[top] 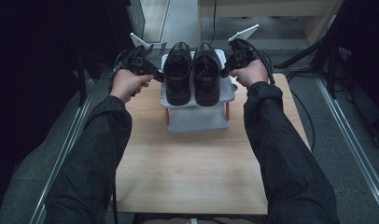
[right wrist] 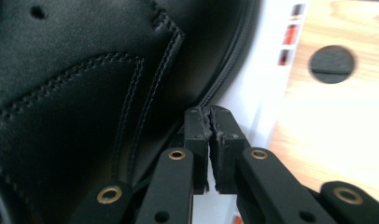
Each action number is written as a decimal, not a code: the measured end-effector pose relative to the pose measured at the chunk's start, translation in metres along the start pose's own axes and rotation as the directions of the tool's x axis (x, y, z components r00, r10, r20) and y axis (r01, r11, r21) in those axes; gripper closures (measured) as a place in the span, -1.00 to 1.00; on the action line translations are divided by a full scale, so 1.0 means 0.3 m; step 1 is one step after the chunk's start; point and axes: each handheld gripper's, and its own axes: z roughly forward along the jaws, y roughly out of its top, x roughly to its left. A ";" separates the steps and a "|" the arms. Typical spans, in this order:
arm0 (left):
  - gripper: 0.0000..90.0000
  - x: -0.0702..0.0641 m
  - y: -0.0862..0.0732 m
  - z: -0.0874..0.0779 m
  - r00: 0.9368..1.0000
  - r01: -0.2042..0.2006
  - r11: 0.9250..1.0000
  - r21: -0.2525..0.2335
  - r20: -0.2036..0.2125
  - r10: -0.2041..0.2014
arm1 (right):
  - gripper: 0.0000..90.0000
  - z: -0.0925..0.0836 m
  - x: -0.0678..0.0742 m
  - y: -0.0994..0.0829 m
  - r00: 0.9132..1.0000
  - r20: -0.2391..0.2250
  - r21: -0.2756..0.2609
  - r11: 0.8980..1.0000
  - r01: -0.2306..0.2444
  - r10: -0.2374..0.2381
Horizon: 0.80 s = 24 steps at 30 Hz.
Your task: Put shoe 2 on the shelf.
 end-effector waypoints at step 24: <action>0.57 -0.004 -0.032 -0.043 0.997 -0.028 1.000 0.014 -0.074 0.029 | 0.73 -0.049 -0.016 -0.027 0.999 -0.011 -0.015 0.999 0.041 -0.041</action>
